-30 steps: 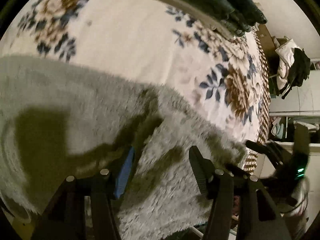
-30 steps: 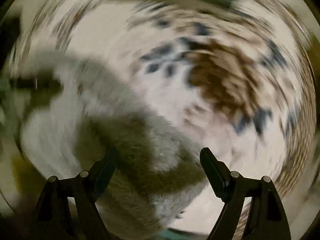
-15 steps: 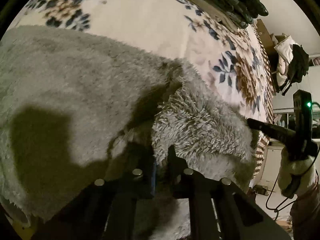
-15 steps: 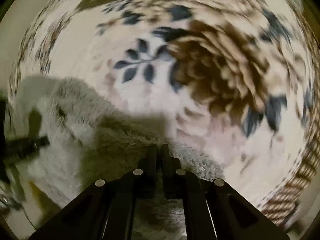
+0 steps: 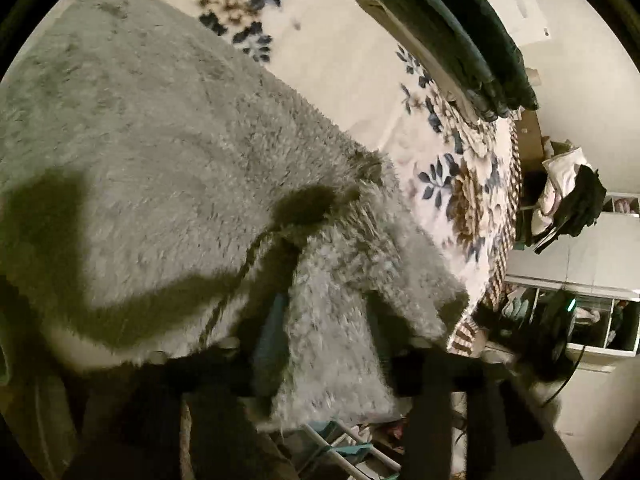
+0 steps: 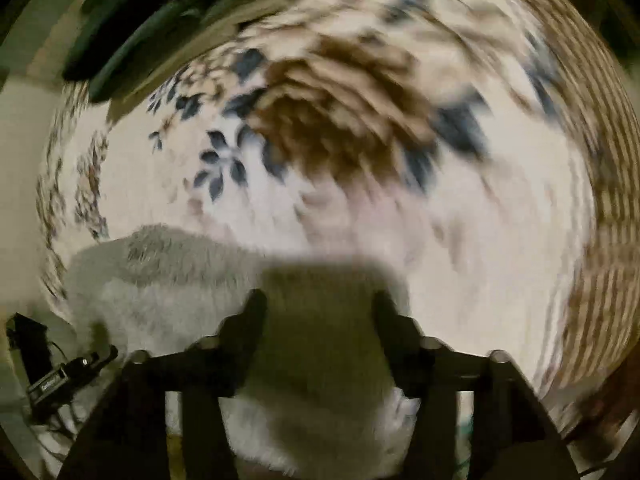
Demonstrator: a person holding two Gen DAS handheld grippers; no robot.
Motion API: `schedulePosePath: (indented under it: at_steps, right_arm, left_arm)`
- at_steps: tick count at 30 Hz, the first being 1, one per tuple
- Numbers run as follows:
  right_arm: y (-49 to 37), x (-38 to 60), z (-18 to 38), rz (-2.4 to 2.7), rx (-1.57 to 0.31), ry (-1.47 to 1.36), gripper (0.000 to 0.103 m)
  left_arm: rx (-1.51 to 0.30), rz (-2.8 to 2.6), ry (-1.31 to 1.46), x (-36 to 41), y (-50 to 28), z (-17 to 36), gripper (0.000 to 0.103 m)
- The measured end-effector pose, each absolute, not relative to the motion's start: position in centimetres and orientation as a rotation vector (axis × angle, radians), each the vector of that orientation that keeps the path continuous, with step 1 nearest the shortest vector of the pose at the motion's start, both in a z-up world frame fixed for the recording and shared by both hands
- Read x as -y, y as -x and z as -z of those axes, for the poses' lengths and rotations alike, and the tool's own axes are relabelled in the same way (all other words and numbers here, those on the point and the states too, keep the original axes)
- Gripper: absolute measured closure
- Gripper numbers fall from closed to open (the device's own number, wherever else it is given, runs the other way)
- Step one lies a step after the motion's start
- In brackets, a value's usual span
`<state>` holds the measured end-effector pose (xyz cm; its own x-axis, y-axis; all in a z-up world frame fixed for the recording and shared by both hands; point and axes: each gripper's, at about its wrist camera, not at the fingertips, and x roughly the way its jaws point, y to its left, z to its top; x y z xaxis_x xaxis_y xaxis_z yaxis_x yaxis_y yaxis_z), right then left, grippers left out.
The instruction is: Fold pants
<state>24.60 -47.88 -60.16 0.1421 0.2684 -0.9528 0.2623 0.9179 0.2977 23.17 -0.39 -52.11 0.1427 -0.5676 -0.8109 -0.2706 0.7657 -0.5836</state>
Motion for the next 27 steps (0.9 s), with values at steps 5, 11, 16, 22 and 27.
schedulePosePath:
  at_steps: [5, 11, 16, 22, 27]
  right_arm:
    - [-14.7, 48.5, 64.6, 0.144, -1.570, -0.648, 0.044]
    - [-9.2, 47.4, 71.2, 0.125, -1.679, -0.903, 0.071]
    - [-8.6, 48.8, 69.9, 0.201, -1.620, -0.859, 0.084]
    - [-10.0, 48.5, 68.3, 0.118, -1.682, -0.745, 0.074]
    - [-14.4, 48.2, 63.0, 0.052, -1.546, -0.627, 0.059]
  left_arm:
    - [-1.561, 0.261, 0.695, 2.5, -21.5, 54.8, 0.056]
    - [-1.562, 0.276, 0.506, 4.4, -19.6, 56.3, 0.095]
    - [-1.596, 0.268, 0.450, 3.7, -18.8, 57.8, 0.095]
    - [-1.578, 0.227, 0.487, 3.0, -20.0, 54.1, 0.083]
    - [-1.429, 0.238, 0.490, 2.4, -22.8, 49.4, 0.052]
